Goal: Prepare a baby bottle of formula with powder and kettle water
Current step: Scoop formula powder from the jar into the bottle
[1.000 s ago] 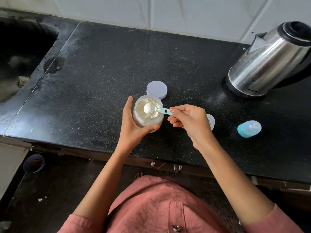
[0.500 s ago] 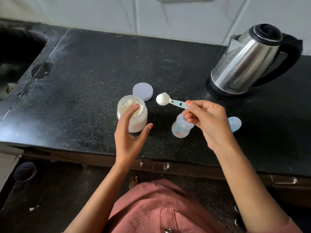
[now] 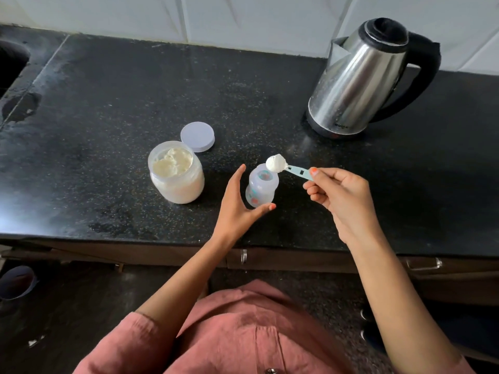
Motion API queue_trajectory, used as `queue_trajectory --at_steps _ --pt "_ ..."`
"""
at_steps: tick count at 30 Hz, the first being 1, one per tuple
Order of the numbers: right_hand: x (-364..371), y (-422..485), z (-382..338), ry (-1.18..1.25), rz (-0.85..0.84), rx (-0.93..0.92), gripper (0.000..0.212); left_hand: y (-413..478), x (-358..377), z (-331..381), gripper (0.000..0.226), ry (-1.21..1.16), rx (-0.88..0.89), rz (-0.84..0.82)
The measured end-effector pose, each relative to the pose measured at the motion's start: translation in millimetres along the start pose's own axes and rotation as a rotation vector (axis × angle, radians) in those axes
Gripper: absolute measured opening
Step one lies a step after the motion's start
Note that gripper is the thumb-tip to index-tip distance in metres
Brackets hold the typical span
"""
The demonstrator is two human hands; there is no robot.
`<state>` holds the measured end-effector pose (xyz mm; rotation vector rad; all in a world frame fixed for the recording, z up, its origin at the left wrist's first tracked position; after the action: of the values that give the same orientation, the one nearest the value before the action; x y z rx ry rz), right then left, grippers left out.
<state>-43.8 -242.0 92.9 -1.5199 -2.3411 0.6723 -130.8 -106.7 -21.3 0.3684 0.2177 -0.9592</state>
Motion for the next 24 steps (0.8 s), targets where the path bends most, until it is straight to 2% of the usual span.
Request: queue_trajectory --at_steps 3,9,24 --pt "-2 4 3 -0.002 0.001 0.002 0.009 5 7 -1 0.094 -0.025 -0.025 0.016" --pt "-4 8 4 -0.008 0.000 -0.003 0.008 8 10 7 0.062 -0.074 -0.010 0.060" --pt "9 15 -15 -0.150 -0.043 -0.106 0.008 7 -19 22 0.065 0.023 0.036 0.116"
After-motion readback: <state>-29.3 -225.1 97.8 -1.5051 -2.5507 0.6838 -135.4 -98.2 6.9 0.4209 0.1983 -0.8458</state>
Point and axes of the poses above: each hand's wrist, its own y-axis towards the middle knuckle, its own x-axis out of the palm, z = x × y, the point moved 1 cm from there along y, towards the middle knuckle, and after that the axes turned 14 degrees about x, right-handed, at the moved point
